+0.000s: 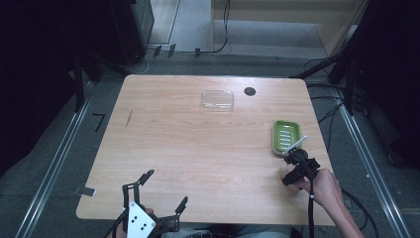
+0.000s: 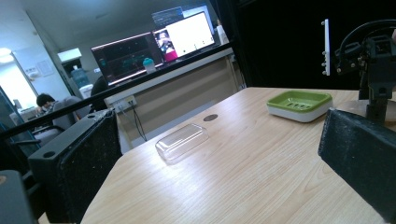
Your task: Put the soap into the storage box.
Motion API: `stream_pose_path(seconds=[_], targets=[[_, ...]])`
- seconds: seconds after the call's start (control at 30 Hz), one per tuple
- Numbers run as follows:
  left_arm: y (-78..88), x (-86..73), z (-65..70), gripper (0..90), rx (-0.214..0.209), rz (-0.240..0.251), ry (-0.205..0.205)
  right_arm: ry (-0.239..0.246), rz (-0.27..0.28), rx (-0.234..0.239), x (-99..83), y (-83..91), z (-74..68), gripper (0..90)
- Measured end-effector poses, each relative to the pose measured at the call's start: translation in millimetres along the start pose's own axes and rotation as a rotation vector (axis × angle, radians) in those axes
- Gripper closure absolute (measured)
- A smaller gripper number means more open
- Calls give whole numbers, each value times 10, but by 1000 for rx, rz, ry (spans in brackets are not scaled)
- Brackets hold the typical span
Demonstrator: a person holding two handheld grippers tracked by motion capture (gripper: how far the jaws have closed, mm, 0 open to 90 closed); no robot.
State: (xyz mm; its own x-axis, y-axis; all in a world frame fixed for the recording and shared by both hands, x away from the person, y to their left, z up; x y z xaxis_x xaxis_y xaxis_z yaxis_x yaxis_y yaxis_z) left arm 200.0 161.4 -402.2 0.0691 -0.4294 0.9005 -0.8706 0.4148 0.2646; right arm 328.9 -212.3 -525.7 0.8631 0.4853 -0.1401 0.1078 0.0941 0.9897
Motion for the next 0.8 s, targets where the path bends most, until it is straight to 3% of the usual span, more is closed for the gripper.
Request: stream_pose_path(seconds=[0.47, 0.8], targets=[[-2, -4, -1, 0, 0, -6, -6, -48, 44, 17, 54, 80, 73, 337], [-4, -2, 0, 0, 0, -3, -2, -82, 66, 1, 87, 125, 123, 336]])
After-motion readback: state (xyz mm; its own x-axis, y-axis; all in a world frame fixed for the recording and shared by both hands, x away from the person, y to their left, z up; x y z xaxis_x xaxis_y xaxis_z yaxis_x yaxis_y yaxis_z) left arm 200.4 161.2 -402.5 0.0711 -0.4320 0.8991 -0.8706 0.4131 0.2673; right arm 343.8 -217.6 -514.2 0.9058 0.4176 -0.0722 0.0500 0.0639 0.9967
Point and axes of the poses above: each handheld gripper's, and its own axes: y roughly backward along the jaws, x roughly out of its top, z roughly to its right, the point moved 7 cm from there along -y, roughly forward along the jaws, and after that the axes turned 15 degrees about -z, right-handed, at the moved point
